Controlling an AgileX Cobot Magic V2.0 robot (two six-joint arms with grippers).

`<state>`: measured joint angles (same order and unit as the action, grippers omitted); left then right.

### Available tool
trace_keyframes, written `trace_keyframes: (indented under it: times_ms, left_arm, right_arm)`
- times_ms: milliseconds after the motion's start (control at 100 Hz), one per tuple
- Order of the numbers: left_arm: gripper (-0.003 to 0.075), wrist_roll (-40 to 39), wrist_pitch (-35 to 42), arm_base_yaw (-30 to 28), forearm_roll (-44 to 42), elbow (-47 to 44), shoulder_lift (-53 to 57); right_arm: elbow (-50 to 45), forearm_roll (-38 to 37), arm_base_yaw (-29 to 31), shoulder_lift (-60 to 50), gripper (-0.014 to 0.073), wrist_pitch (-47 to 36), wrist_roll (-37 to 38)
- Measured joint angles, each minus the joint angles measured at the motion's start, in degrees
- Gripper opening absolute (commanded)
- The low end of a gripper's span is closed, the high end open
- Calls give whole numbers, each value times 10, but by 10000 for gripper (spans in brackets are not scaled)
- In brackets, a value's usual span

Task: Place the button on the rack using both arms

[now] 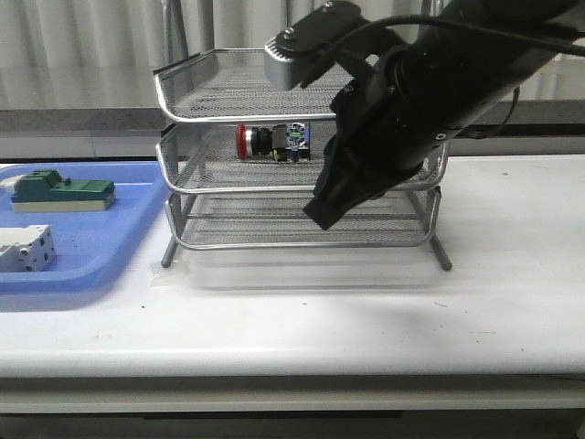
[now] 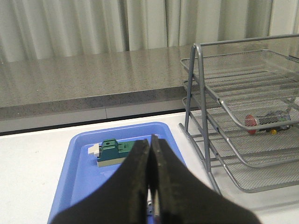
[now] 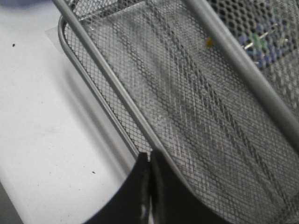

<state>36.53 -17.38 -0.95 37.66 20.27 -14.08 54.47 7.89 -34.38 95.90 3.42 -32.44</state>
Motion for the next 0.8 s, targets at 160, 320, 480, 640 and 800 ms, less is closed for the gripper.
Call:
trace_keyframes:
  times_ms: [160,320,480,640,800]
  left_arm:
    - [-20,0,0,0,0,0,0]
    - [-20,0,0,0,0,0,0]
    - [-20,0,0,0,0,0,0]
    - [-20,0,0,0,0,0,0]
    - [-20,0,0,0,0,0,0]
  right_arm:
    - [0,3,-1,-1,-67,19,0]
    - [0,34,-3,-25,-64,57,0]
    - [0,59,-3,-79,-57,83,0]
    - [0,67,0,-139,-57,109,6]
    - [0,68,32,-199,-57,157,27]
